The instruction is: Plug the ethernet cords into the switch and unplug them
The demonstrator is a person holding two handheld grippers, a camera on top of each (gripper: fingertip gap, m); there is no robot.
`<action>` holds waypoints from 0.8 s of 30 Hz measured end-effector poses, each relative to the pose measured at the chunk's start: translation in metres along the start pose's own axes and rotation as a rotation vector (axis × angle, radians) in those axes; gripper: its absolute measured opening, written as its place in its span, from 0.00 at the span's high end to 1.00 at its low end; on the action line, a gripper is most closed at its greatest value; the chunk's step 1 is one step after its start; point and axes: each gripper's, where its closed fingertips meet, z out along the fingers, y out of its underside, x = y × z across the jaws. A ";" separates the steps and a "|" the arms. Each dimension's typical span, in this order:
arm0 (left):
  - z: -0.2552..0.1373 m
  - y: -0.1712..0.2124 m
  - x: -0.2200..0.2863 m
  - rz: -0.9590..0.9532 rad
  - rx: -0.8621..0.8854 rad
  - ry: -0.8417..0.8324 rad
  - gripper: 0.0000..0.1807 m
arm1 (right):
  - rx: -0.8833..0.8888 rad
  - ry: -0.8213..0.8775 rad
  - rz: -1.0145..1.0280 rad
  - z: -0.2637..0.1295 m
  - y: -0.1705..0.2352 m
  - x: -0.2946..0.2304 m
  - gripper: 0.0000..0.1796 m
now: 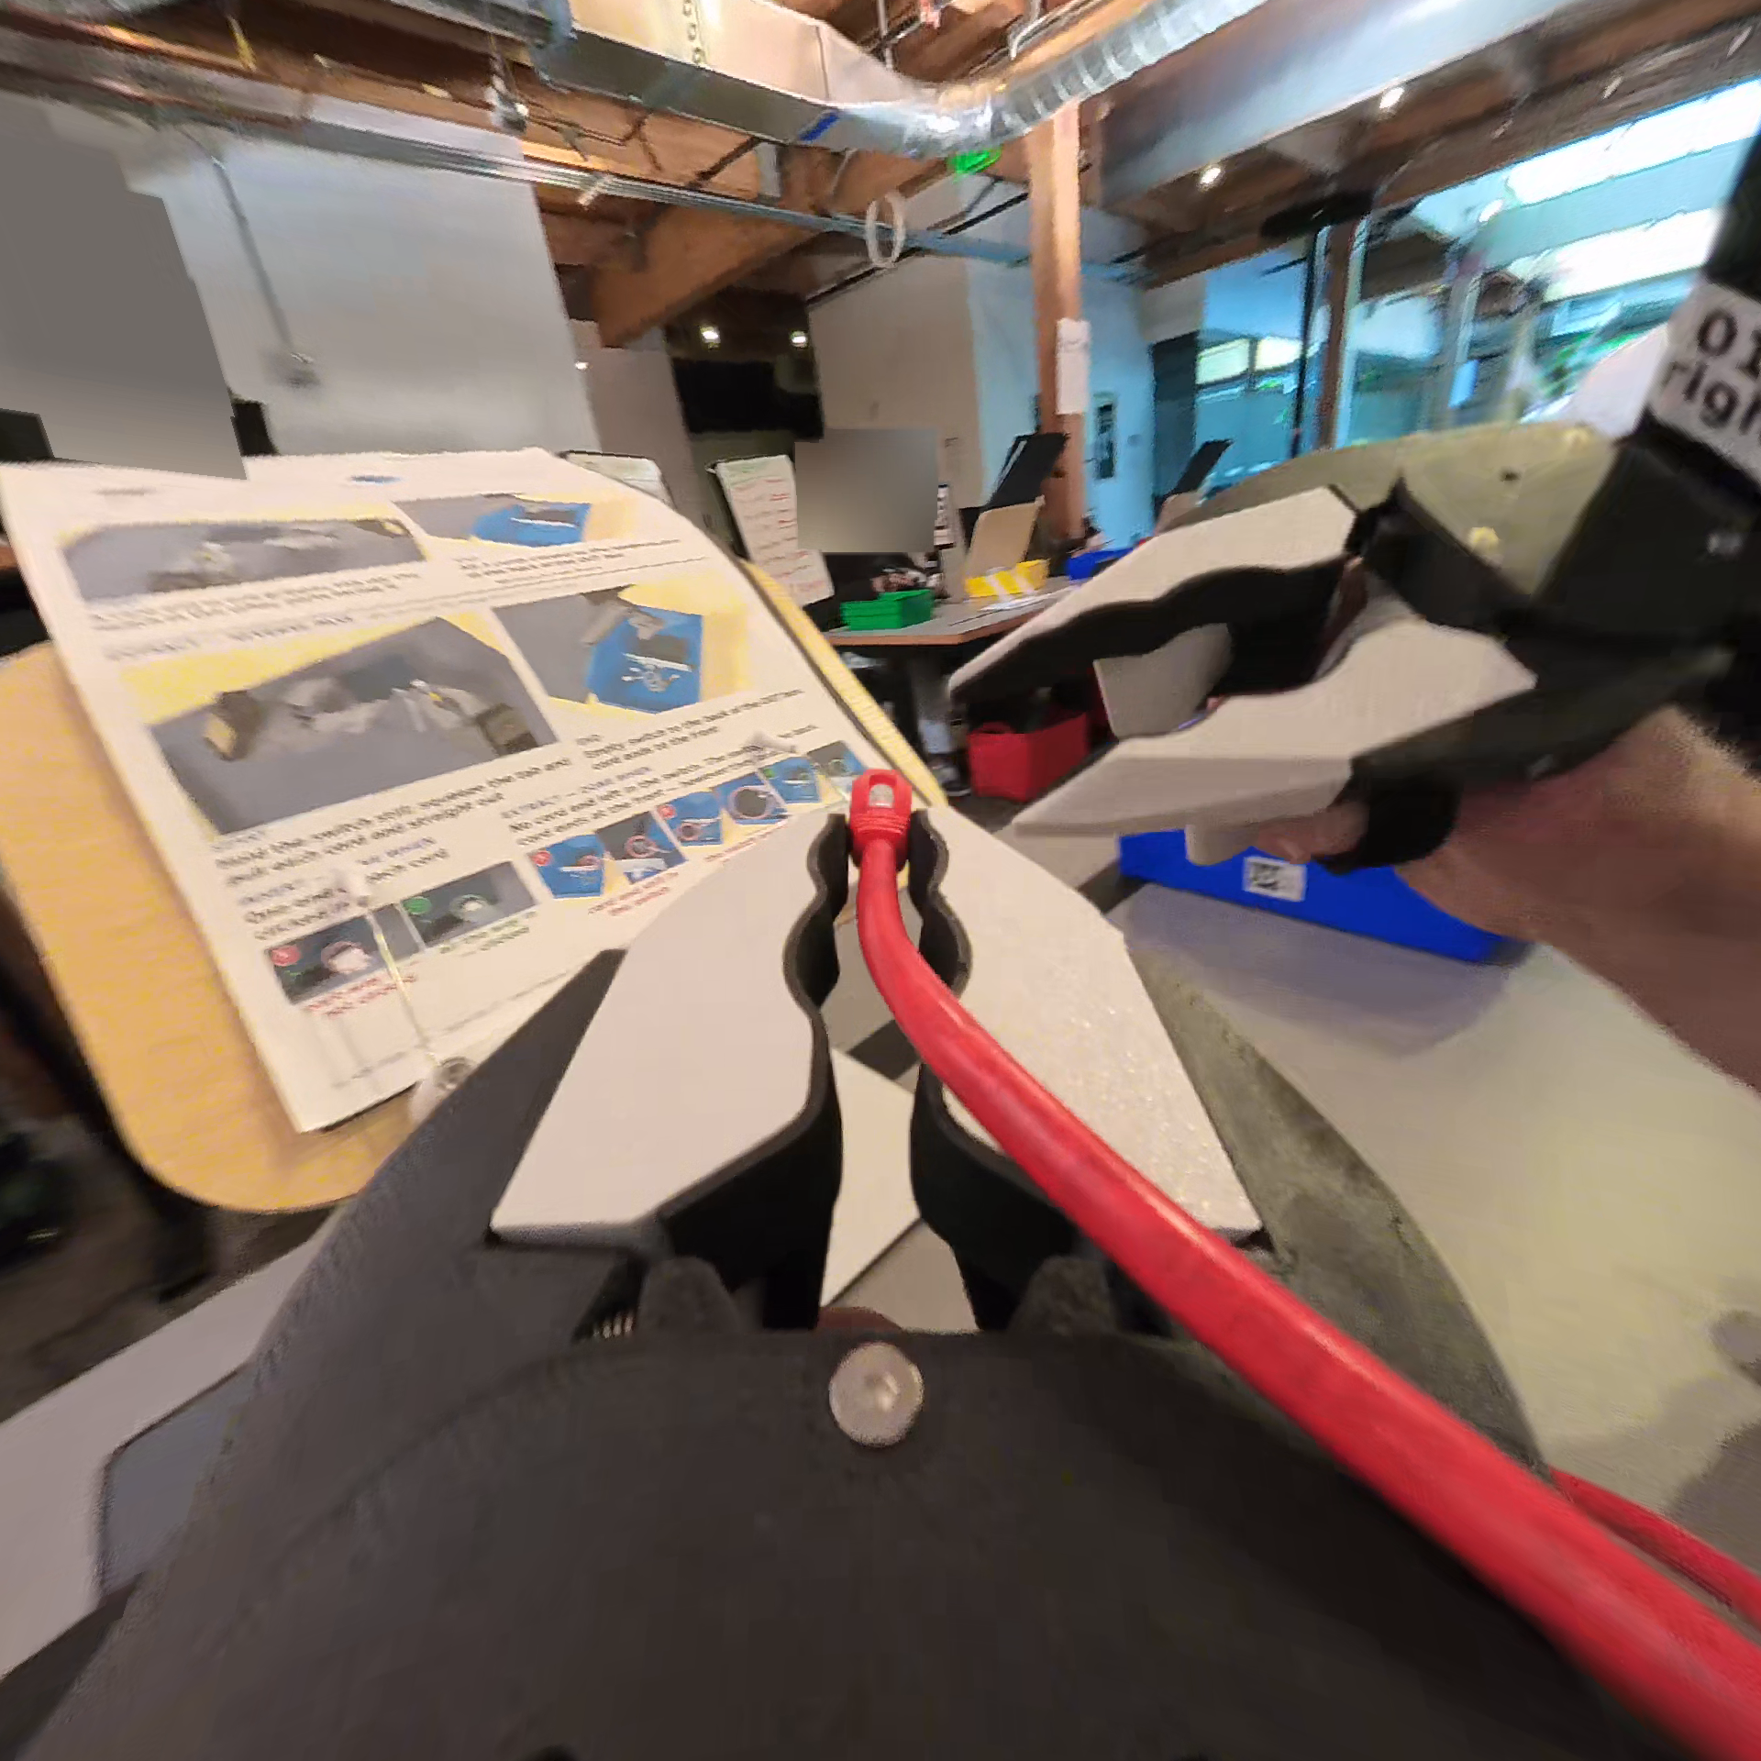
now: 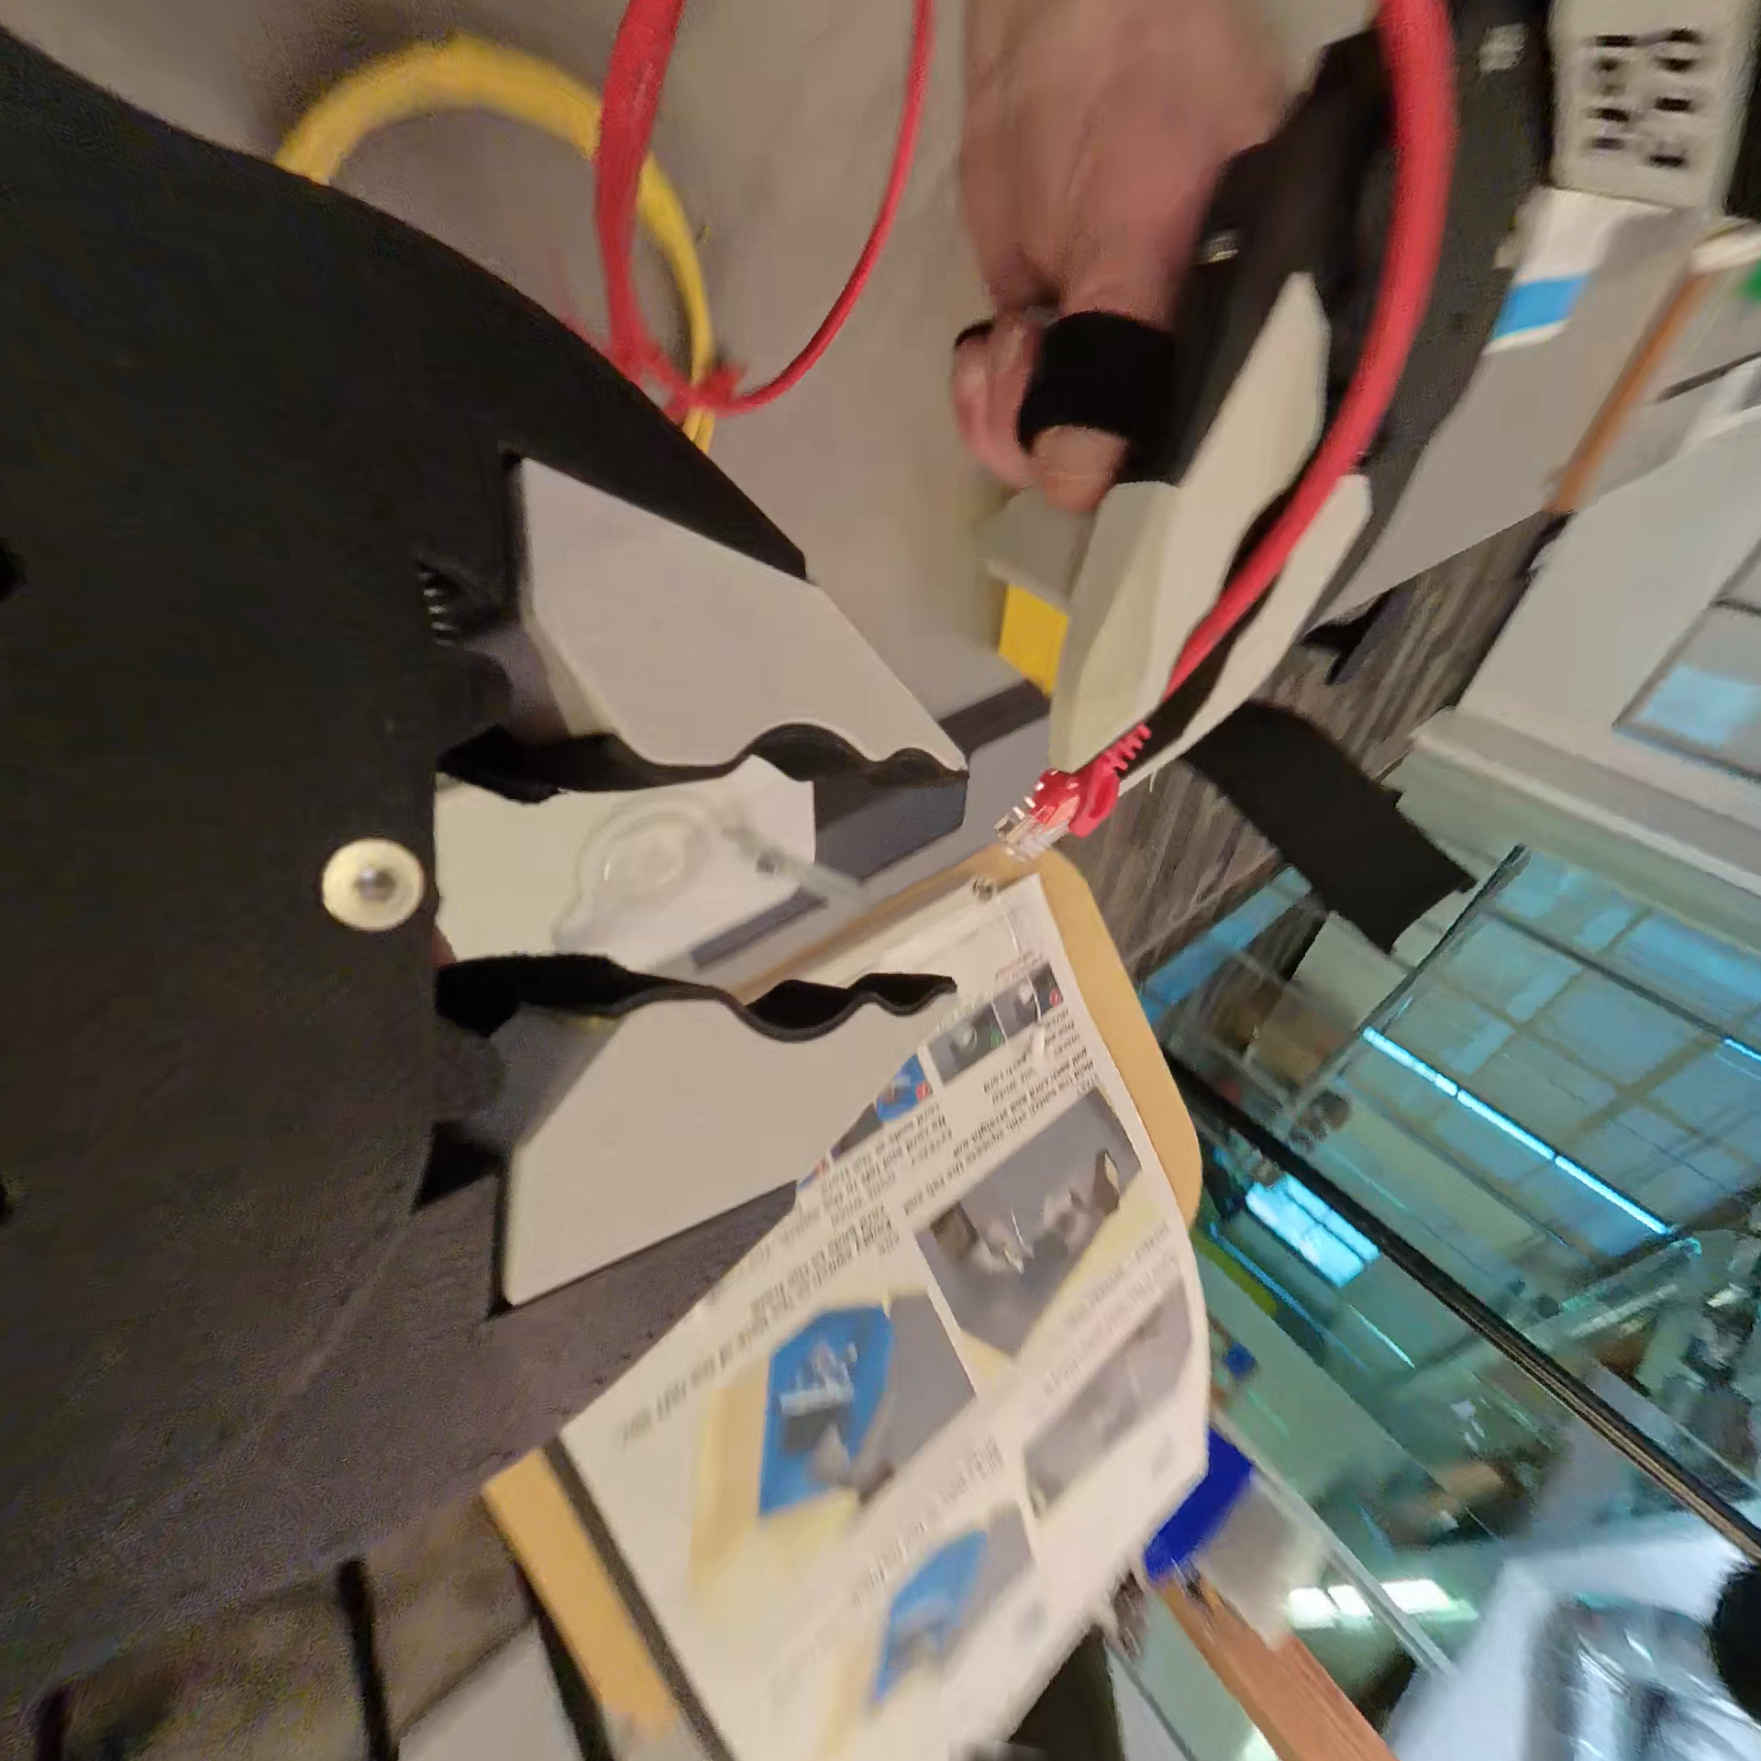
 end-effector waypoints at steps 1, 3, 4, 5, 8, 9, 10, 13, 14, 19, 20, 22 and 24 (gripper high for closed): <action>0.000 0.001 0.000 0.040 -0.004 -0.023 0.93 | 0.007 -0.042 0.080 0.002 0.002 -0.002 0.78; 0.001 0.003 0.000 0.089 -0.024 -0.055 0.93 | 0.026 -0.093 0.167 0.003 0.003 -0.004 0.77; 0.003 0.007 0.000 0.117 -0.051 -0.072 0.93 | 0.044 -0.085 0.146 0.003 0.002 -0.004 0.76; 0.003 0.010 -0.002 0.139 -0.064 -0.095 0.93 | 0.039 -0.055 0.094 0.003 0.001 -0.002 0.75; 0.005 0.021 -0.012 0.135 -0.122 -0.141 0.93 | -0.019 0.059 -0.130 0.002 -0.002 -0.001 0.72; 0.005 0.024 -0.016 0.141 -0.134 -0.159 0.93 | -0.044 0.101 -0.206 0.002 -0.003 -0.001 0.71; 0.006 0.028 -0.020 0.139 -0.151 -0.172 0.93 | -0.067 0.125 -0.255 0.004 -0.003 -0.003 0.70; 0.006 0.036 -0.029 0.135 -0.173 -0.199 0.93 | -0.116 0.153 -0.337 0.010 -0.002 -0.009 0.70; 0.006 0.038 -0.033 0.136 -0.178 -0.211 0.93 | -0.127 0.160 -0.363 0.011 -0.002 -0.010 0.70; 0.005 0.047 -0.043 0.111 -0.197 -0.231 0.93 | -0.160 0.215 -0.410 0.003 -0.007 0.005 0.72; 0.005 0.047 -0.044 0.123 -0.195 -0.233 0.93 | -0.165 0.222 -0.396 0.001 -0.008 0.009 0.73; 0.006 0.049 -0.042 0.132 -0.200 -0.226 0.93 | -0.193 0.238 -0.380 -0.002 -0.007 0.017 0.72; 0.007 0.050 -0.039 0.136 -0.199 -0.216 0.93 | -0.238 0.241 -0.366 -0.004 -0.003 0.020 0.73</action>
